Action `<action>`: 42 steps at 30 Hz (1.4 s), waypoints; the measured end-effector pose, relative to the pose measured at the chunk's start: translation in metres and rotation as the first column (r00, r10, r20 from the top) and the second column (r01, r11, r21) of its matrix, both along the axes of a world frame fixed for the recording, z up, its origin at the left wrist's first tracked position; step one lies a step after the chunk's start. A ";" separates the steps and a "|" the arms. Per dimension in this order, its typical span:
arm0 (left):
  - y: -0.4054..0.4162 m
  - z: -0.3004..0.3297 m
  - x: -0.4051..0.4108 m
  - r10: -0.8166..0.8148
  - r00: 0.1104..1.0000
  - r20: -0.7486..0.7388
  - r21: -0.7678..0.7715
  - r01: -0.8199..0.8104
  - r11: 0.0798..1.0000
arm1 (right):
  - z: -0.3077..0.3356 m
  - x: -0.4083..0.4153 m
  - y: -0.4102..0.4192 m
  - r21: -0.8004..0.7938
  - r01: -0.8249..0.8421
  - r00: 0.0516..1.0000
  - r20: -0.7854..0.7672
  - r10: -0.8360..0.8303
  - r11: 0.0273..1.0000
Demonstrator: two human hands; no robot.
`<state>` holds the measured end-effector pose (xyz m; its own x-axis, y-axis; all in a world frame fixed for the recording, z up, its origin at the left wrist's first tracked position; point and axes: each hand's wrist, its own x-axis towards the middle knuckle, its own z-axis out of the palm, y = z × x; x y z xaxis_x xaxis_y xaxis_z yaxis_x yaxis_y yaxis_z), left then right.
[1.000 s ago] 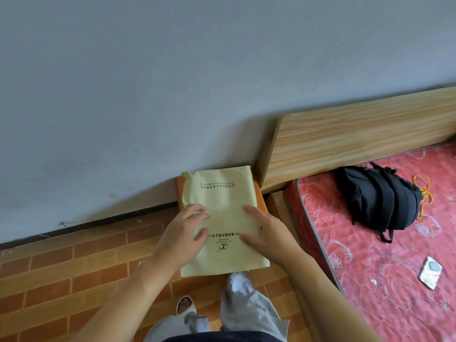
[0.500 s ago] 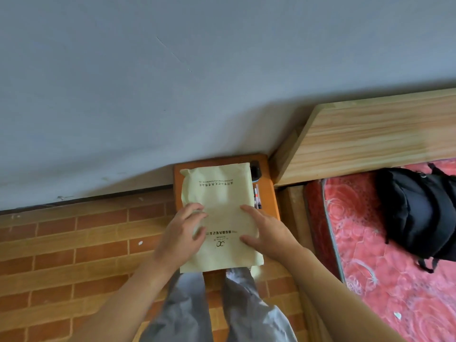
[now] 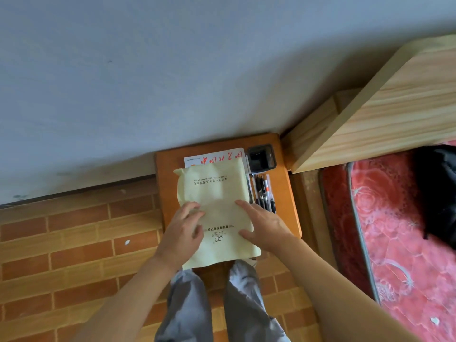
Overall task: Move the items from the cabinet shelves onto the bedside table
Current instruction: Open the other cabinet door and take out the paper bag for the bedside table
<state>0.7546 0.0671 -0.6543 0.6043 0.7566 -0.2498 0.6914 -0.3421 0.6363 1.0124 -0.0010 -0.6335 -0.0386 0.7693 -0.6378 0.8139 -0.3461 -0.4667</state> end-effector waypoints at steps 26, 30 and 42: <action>0.012 -0.062 -0.020 -0.185 0.923 -0.337 -0.008 0.194 0.981 | -0.078 -0.015 0.020 0.114 -0.185 0.959 0.237 0.154 0.976; 0.003 -0.063 -0.011 -0.215 0.915 -0.341 -0.014 0.223 0.975 | -0.082 -0.014 0.017 0.128 -0.152 0.963 0.241 0.118 0.980; 0.009 -0.049 -0.011 -0.168 0.896 -0.411 0.033 0.199 0.980 | -0.065 -0.011 0.008 0.068 -0.111 0.961 0.262 0.090 0.991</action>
